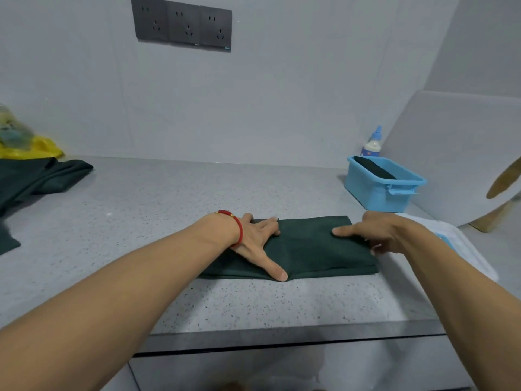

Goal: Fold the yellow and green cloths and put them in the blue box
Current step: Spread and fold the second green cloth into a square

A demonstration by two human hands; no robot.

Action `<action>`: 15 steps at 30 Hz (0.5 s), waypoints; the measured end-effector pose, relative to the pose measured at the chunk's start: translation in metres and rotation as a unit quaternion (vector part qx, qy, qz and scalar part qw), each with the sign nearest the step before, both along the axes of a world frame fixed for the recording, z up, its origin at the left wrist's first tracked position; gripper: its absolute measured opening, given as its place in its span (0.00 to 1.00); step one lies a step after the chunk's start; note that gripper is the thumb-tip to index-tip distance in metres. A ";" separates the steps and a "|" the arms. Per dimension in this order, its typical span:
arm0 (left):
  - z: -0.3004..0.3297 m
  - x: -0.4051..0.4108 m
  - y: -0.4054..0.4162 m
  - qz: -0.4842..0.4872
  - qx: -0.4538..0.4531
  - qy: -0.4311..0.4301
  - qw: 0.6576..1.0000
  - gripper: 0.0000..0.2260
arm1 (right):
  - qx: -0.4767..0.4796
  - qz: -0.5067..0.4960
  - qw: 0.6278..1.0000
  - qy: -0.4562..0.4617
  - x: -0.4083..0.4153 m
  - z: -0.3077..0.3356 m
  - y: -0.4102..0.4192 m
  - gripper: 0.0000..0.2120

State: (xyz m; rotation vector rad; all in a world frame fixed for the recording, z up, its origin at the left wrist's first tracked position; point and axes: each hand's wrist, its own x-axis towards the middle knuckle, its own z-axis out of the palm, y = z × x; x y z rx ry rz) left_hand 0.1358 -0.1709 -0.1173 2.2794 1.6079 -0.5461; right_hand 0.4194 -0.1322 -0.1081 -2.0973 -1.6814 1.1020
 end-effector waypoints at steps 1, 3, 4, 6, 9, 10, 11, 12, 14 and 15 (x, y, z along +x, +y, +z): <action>0.002 0.002 0.002 0.011 -0.003 0.008 1.000 0.53 | -0.009 0.016 1.000 -0.004 0.004 -0.002 -0.004 0.25; 0.007 0.006 0.004 0.028 -0.007 0.018 0.999 0.53 | 0.004 0.053 0.998 0.046 0.010 -0.004 -0.014 0.18; 0.009 0.007 0.004 0.031 -0.007 0.020 0.999 0.53 | 0.017 0.063 0.993 0.098 0.012 -0.005 -0.019 0.15; 0.006 0.007 0.005 0.036 0.002 0.011 0.999 0.54 | 0.058 0.061 0.978 0.191 0.012 -0.004 -0.028 0.12; -0.007 0.004 0.007 0.045 0.010 -0.019 0.999 0.55 | 0.111 0.049 0.958 0.261 0.003 0.003 -0.033 0.12; -0.011 0.003 0.008 0.046 0.013 -0.033 0.998 0.56 | 0.121 0.051 0.953 0.272 -0.003 0.010 -0.033 0.11; -0.016 0.002 0.008 0.044 0.017 -0.045 0.998 0.56 | 0.130 0.057 0.950 0.279 -0.010 0.017 -0.033 0.11; -0.019 0.001 0.008 0.039 0.023 -0.059 0.997 0.57 | 0.138 0.064 0.947 0.284 -0.018 0.025 -0.034 0.12; -0.023 -0.001 0.008 0.023 0.040 -0.082 0.996 0.57 | 0.143 0.089 0.945 0.281 -0.038 0.042 -0.034 0.15; -0.023 -0.001 0.006 0.010 0.047 -0.086 0.995 0.57 | 0.143 0.105 0.945 0.274 -0.048 0.049 -0.034 0.16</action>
